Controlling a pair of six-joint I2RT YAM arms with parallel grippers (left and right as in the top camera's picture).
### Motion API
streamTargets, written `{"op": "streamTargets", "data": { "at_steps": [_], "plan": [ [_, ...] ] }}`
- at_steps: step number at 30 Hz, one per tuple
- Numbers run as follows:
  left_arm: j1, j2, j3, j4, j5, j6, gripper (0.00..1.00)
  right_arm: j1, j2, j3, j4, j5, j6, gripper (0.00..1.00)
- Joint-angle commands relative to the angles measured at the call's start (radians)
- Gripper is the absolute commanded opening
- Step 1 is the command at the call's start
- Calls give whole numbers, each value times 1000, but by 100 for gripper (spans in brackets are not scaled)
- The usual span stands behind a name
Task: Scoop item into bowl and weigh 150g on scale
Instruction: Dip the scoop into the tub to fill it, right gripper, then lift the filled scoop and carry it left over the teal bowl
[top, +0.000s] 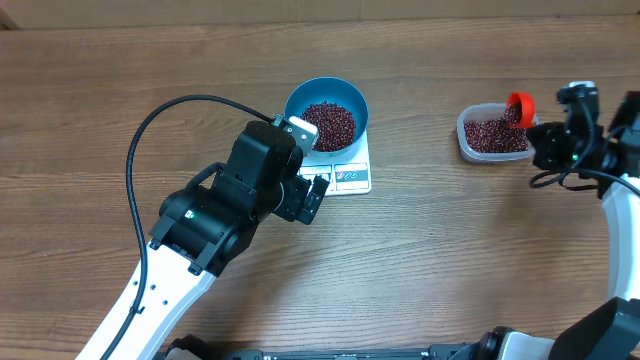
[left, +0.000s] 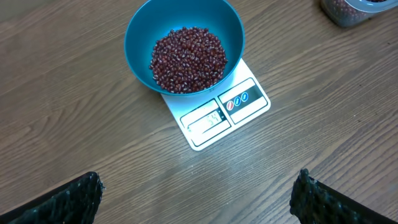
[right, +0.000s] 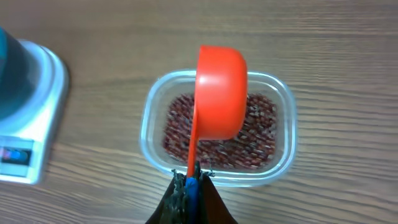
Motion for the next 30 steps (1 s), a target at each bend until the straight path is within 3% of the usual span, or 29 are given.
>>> {"op": "streamTargets", "data": {
  "at_steps": [1,12,16,22,27,30],
  "plan": [
    [6,3,15,2,12,19,100,60,-28,24,0,172,-86,4],
    [6,3,15,2,12,19,100,230,-28,24,0,573,-77,4],
    [6,3,15,2,12,19,100,253,-28,24,11,584,-40,4],
    [6,3,15,2,12,19,100,280,-46,24,27,317,6,4],
    [6,3,15,2,12,19,100,326,-78,24,106,-31,14,4],
    [6,3,15,2,12,19,100,371,-85,24,172,-138,52,3]
  ]
}}
